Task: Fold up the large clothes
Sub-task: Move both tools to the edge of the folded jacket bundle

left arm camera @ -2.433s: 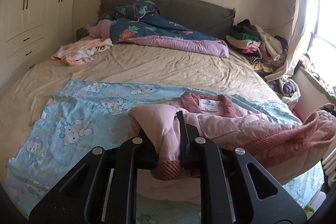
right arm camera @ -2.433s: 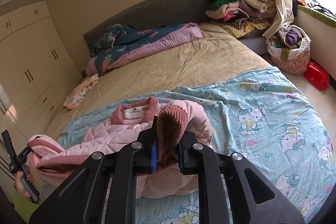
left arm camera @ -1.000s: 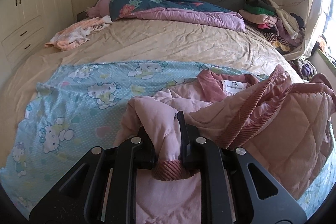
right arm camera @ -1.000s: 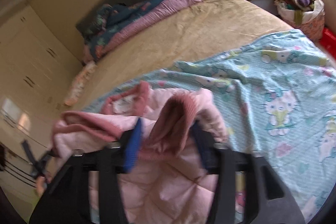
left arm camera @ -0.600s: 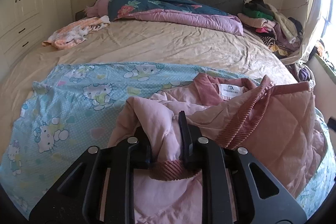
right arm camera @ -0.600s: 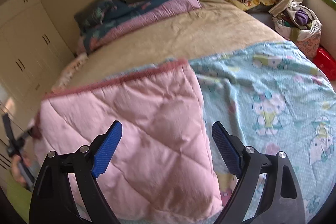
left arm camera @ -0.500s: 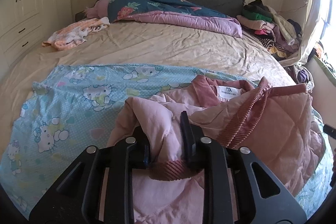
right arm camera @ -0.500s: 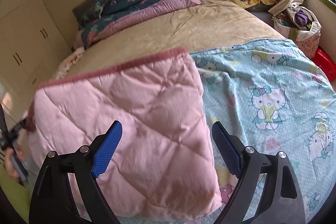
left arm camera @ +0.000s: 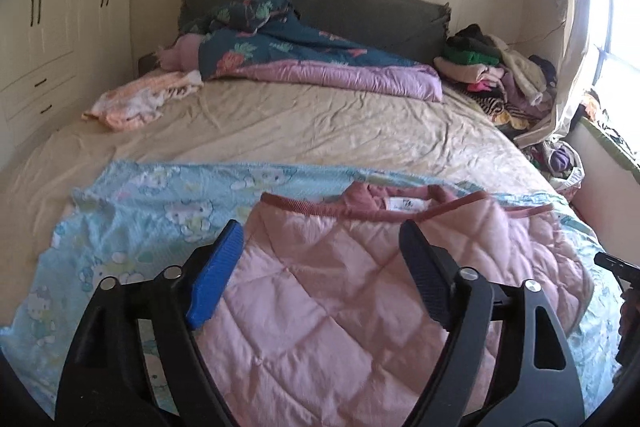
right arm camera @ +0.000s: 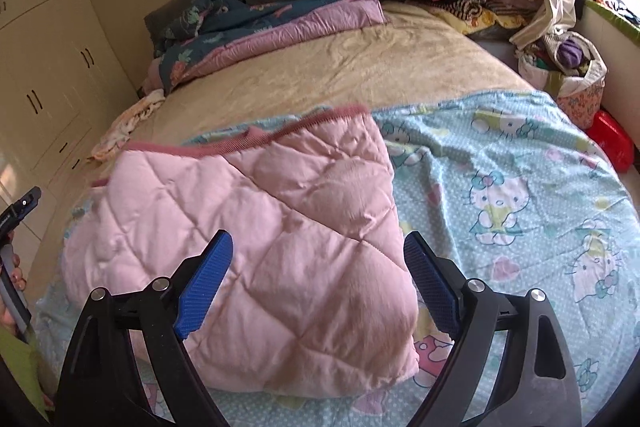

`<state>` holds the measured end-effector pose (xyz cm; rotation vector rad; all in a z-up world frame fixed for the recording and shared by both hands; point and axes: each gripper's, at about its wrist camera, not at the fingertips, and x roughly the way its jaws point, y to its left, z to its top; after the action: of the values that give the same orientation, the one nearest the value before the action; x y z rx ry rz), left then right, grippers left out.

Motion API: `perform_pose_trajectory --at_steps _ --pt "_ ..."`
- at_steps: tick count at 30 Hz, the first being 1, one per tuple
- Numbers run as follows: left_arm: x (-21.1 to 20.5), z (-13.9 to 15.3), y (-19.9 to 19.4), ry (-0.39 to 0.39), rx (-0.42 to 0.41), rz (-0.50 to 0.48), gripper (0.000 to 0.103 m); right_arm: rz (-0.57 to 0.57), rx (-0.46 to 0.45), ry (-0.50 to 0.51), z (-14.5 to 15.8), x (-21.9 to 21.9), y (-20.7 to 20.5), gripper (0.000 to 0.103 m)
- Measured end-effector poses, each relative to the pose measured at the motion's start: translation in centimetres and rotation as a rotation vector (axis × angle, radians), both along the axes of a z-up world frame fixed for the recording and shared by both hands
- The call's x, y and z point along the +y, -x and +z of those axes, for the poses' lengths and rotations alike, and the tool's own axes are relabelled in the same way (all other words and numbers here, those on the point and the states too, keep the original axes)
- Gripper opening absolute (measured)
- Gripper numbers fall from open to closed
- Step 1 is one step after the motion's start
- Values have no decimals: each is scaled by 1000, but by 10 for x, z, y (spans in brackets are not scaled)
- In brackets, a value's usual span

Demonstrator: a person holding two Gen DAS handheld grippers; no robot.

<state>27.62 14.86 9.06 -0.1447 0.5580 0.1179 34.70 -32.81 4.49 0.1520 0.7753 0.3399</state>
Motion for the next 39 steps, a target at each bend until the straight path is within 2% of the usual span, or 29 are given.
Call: perform_pose_trajectory --at_steps 6,12,20,31,39 --pt "-5 16 19 -43 -24 16 94 -1 -66 17 23 -6 22 88" --pt "-3 16 33 -62 -3 34 94 -5 -122 63 36 -9 45 91" --pt "-2 2 51 -79 38 46 94 10 -154 114 38 -8 68 92" --pt "-2 -18 71 -73 78 48 94 2 -166 110 36 -10 89 96" --pt "4 -48 86 -45 128 46 94 11 -146 132 19 -4 102 96"
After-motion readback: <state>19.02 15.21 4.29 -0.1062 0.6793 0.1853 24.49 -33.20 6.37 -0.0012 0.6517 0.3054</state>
